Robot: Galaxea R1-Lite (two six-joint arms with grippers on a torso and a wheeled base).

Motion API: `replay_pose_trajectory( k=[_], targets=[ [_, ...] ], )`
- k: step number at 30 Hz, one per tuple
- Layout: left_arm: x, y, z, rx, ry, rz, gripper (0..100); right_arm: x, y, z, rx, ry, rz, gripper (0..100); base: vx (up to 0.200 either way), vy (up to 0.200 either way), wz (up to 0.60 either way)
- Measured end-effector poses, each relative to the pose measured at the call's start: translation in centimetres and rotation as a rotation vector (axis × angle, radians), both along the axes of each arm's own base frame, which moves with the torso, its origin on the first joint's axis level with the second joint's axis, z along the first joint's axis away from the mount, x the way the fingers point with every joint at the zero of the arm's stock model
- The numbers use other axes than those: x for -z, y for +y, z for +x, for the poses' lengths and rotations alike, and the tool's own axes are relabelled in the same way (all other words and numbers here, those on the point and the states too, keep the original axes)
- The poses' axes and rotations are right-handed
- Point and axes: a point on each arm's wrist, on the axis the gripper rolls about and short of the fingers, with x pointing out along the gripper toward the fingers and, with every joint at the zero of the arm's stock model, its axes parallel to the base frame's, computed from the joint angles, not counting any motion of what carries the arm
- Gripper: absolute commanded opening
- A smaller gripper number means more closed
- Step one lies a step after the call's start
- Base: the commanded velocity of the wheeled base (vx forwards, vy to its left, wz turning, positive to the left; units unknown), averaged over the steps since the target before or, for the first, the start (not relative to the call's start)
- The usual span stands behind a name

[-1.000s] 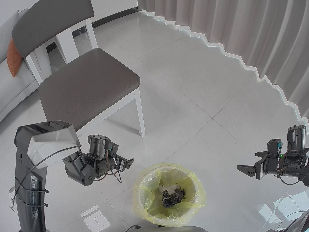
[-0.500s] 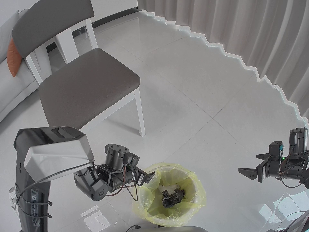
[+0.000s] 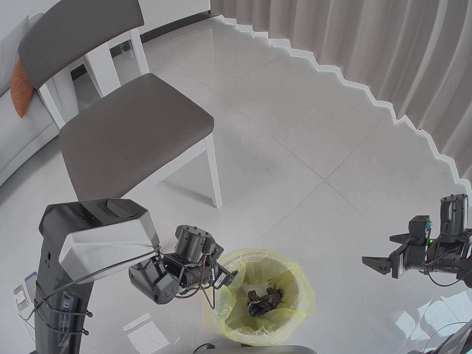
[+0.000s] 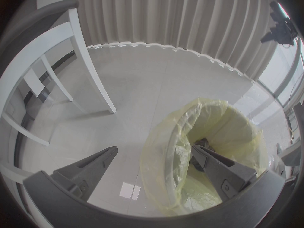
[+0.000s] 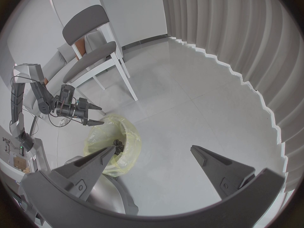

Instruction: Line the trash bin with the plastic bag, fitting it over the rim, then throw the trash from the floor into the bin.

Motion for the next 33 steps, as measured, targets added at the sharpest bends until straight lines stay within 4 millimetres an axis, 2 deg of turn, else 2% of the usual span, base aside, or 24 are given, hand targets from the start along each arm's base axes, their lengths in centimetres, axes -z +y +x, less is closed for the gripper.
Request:
replay_pose_trajectory(
  k=[11,16,26,29,33],
  targets=[
    [-0.2,-0.4,2.4,-0.086,-0.08,0.007,100,0.0,0.2,0.1,-0.007,-0.002,-0.001,100,0.0,0.0,0.0],
    [-0.8,-0.2,2.5,-0.092,-0.089,-0.028,100,-0.1,0.2,0.1,-0.01,-0.004,-0.004,100,0.0,0.0,0.0],
    [-1.7,1.0,-0.6,-0.086,-0.031,-0.118,100,0.0,0.1,-0.2,-0.009,-0.002,-0.004,100,0.0,0.0,0.0],
    [-3.0,1.4,-1.8,-0.094,-0.03,-0.192,100,-0.4,0.0,-0.5,-0.007,-0.02,0.003,100,0.0,0.0,0.0],
    [-6.5,1.6,-3.3,-0.094,-0.048,-0.306,100,-1.3,-0.1,-1.2,-0.002,-0.066,0.019,100,0.0,0.0,0.0]
  ],
)
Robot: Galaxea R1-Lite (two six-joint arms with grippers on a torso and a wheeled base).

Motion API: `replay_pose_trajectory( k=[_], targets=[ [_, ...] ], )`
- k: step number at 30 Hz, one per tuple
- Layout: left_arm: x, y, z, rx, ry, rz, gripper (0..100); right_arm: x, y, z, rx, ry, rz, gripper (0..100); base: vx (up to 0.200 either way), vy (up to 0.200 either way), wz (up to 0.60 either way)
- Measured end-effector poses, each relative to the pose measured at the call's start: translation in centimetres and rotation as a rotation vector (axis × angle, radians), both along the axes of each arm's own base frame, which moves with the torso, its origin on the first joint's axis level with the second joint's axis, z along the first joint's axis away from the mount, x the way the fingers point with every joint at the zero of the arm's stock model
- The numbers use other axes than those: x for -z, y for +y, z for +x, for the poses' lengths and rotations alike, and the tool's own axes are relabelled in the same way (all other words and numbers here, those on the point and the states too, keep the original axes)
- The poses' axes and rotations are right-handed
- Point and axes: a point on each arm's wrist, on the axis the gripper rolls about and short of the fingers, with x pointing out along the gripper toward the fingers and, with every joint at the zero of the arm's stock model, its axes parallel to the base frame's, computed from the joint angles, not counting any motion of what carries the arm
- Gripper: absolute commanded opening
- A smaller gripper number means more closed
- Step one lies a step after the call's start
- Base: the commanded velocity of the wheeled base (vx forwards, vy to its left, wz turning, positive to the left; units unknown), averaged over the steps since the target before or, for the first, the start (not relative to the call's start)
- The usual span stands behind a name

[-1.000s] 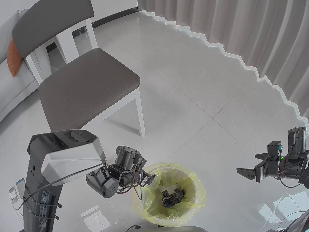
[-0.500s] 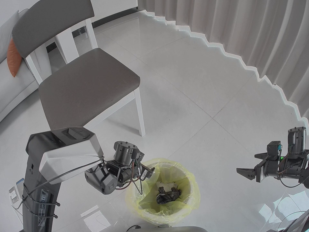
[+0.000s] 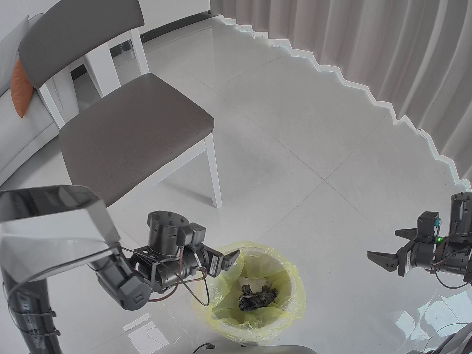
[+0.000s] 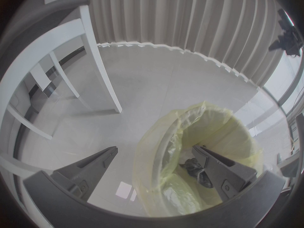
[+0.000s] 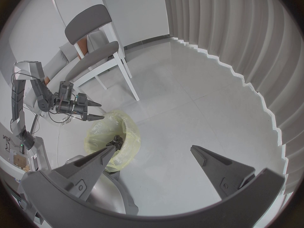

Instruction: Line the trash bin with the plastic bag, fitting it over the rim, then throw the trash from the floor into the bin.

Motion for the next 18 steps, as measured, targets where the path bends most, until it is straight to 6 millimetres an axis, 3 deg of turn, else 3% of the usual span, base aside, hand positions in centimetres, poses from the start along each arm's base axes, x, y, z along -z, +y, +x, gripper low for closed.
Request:
replay_pose_trajectory(
  k=[6,11,18],
  targets=[
    [-7.1,1.2,-2.7,-0.018,-0.118,-0.143,100,-2.4,-0.4,-2.1,0.026,-0.112,0.066,100,0.0,0.0,0.0],
    [-12.4,4.1,-5.5,-0.077,-0.227,-0.199,100,-4.5,-1.0,-5.1,0.051,-0.222,0.13,100,0.0,0.0,0.0],
    [-16.6,9.2,-10.6,-0.165,-0.325,-0.217,100,-5.6,-2.0,-10.8,0.055,-0.324,0.188,100,0.0,0.0,0.0]
  ],
)
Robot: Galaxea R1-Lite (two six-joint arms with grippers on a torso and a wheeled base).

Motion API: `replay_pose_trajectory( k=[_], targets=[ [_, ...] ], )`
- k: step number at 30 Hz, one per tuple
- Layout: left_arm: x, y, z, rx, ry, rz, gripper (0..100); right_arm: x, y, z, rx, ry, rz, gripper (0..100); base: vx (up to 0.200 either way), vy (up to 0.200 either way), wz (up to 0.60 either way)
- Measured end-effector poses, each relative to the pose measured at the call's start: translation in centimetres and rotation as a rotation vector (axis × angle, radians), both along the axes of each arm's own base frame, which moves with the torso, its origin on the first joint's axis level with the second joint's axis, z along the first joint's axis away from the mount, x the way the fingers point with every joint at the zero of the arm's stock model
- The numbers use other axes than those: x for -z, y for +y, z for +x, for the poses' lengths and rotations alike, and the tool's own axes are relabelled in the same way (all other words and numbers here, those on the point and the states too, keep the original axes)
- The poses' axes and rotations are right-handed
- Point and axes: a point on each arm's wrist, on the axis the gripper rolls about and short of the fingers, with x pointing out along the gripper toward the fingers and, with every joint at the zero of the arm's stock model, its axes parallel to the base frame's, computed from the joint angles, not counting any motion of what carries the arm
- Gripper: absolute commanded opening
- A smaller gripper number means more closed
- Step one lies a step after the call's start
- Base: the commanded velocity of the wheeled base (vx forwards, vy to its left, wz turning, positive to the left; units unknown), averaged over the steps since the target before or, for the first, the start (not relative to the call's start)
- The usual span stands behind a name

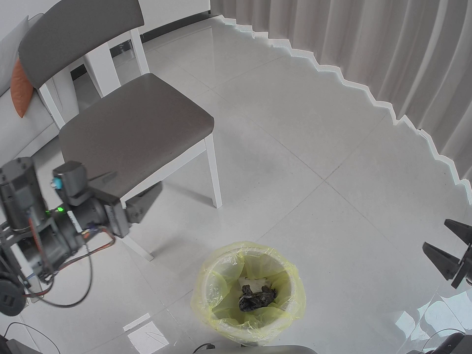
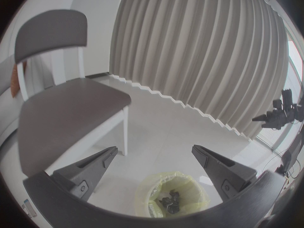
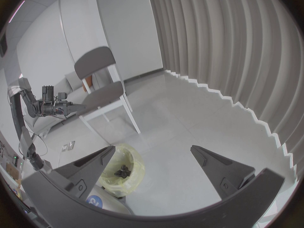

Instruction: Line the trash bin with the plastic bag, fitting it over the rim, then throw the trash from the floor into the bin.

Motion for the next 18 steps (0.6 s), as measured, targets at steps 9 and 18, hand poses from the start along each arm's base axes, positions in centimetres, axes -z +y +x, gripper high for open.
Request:
replay_pose_trajectory(
  k=[9,18],
  targets=[
    [-1.1,6.2,-8.4,-0.145,-0.088,-0.033,100,0.9,-1.1,-6.9,-0.009,-0.124,0.041,100,0.0,0.0,0.0],
    [2.3,9.1,-16.0,-0.277,-0.159,-0.067,100,2.1,-1.6,-10.3,0.085,-0.224,0.08,100,0.0,0.0,0.0]
  ],
)
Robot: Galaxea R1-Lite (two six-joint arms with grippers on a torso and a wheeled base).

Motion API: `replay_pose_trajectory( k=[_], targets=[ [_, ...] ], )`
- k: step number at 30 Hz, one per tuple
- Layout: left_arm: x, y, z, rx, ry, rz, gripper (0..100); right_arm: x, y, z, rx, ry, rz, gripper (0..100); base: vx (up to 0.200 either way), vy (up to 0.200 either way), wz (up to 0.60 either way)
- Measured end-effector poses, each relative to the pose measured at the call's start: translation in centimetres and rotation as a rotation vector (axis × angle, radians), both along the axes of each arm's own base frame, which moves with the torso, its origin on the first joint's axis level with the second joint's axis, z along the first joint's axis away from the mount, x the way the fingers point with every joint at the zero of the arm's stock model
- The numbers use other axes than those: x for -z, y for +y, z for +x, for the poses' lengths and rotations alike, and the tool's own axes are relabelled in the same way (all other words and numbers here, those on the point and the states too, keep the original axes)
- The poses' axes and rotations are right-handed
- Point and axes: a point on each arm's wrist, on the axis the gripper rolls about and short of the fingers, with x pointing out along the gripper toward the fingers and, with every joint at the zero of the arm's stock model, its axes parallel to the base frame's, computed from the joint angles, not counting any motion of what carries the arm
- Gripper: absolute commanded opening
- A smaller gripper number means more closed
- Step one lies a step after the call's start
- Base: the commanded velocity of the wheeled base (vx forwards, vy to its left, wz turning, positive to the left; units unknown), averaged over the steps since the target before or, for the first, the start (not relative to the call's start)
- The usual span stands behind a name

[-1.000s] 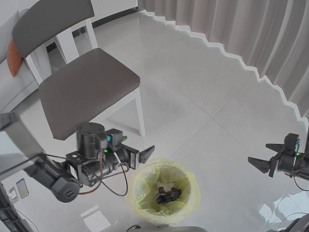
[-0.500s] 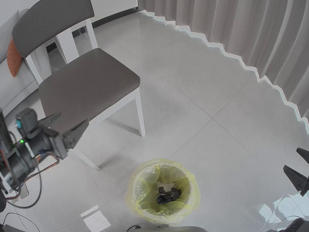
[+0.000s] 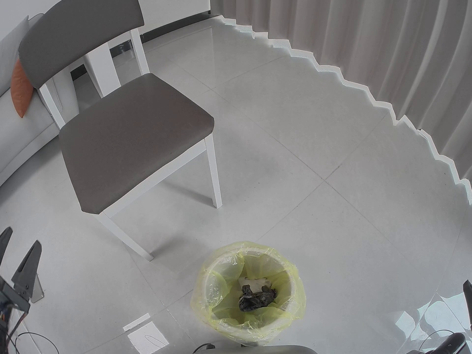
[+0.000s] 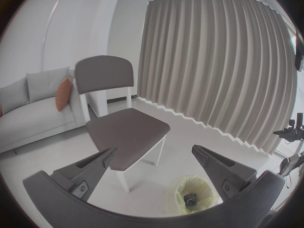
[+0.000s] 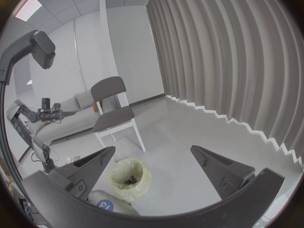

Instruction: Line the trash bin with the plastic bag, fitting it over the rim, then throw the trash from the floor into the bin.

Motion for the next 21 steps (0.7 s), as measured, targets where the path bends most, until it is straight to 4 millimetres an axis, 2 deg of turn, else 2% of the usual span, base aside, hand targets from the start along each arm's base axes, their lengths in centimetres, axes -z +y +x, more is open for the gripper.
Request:
replay_pose_trajectory(
  k=[6,10,15,21],
  targets=[
    [2.7,0.2,-3.1,-0.07,0.0,-0.003,100,1.5,0.3,-0.8,0.07,-0.027,0.005,100,0.0,0.0,0.0],
    [3.7,0.1,-4.3,-0.097,-0.014,-0.005,100,3.6,0.4,-0.5,0.088,-0.016,-0.032,100,0.0,0.0,0.0],
    [5.5,-0.1,-4.7,-0.065,0.02,0.0,100,5.7,0.4,0.2,0.099,-0.039,-0.075,100,0.0,0.0,0.0],
    [8.1,-0.1,-4.9,0.026,0.113,-0.023,100,6.3,0.4,0.3,0.097,-0.038,-0.082,100,0.0,0.0,0.0]
  ],
)
